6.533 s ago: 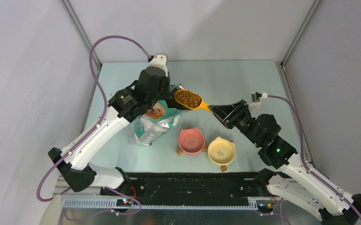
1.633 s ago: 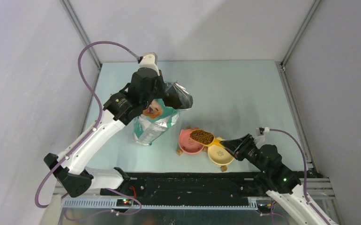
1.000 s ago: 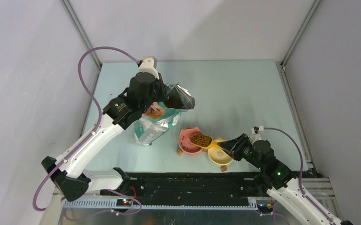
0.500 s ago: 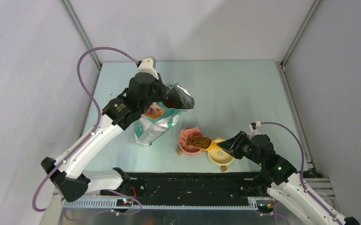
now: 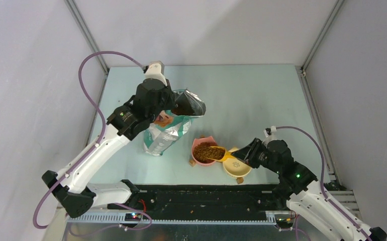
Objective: Serve the pet food
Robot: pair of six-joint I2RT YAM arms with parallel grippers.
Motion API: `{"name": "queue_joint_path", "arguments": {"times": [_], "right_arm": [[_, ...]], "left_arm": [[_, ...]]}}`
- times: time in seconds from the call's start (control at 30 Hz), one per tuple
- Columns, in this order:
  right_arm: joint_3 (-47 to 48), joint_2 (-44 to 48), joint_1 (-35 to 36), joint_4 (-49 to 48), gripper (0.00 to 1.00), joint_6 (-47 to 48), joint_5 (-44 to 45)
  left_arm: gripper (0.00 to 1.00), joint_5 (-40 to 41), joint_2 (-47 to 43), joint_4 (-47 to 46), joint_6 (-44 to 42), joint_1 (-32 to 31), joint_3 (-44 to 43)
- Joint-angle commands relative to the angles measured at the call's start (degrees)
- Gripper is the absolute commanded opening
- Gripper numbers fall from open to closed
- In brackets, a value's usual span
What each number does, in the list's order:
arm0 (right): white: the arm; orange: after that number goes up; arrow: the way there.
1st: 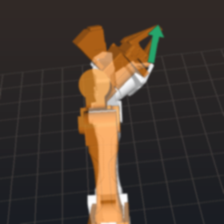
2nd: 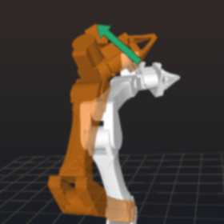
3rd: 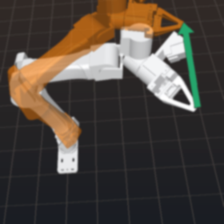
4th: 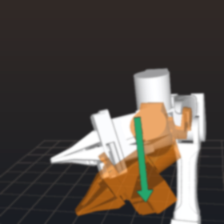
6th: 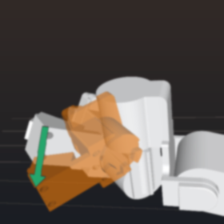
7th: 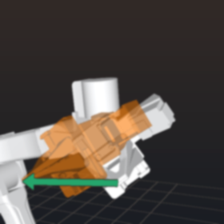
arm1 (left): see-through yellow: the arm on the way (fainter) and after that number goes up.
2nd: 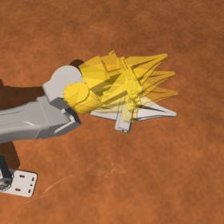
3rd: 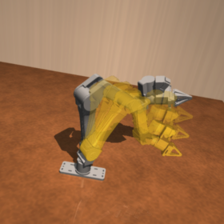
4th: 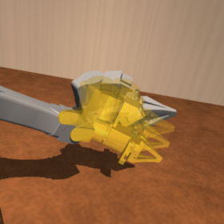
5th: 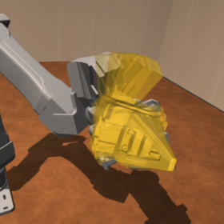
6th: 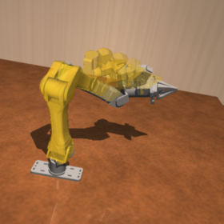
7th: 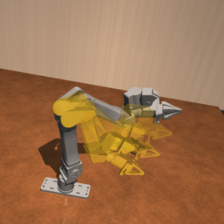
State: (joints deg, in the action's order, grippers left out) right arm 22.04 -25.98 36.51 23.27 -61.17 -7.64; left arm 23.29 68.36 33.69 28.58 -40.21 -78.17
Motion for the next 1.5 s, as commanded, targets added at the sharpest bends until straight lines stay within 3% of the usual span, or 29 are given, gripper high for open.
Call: {"name": "queue_joint_path", "arguments": {"times": [0.0, 0.37, 0.7, 1.07, 1.47], "right_arm": [[3.14, -1.39, -0.17, -1.24, 0.0, 2.39, -0.37], [5.61, -5.58, -0.21, -0.71, 0.0, 4.85, -0.63], [7.15, -2.97, -0.27, 4.16, 0.0, 7.91, 2.61], [8.74, -3.07, -0.28, 6.23, 0.0, 8.79, 3.06], [12.29, -3.73, -0.33, 10.69, 0.0, 12.35, 2.03]], "left_arm": [[0.0, 3.6, -1.59, 4.18, 0.8, 0.69, -1.14], [0.0, 4.68, -1.38, 5.66, 1.94, 0.63, -2.15], [0.0, 4.16, 1.36, 12.21, 3.18, 0.7, -4.6], [0.0, 1.81, -7.96, 2.67, 2.07, 0.72, 6.72], [0.0, 1.26, -8.82, 1.15, 2.95, 0.73, 9.32]]}}
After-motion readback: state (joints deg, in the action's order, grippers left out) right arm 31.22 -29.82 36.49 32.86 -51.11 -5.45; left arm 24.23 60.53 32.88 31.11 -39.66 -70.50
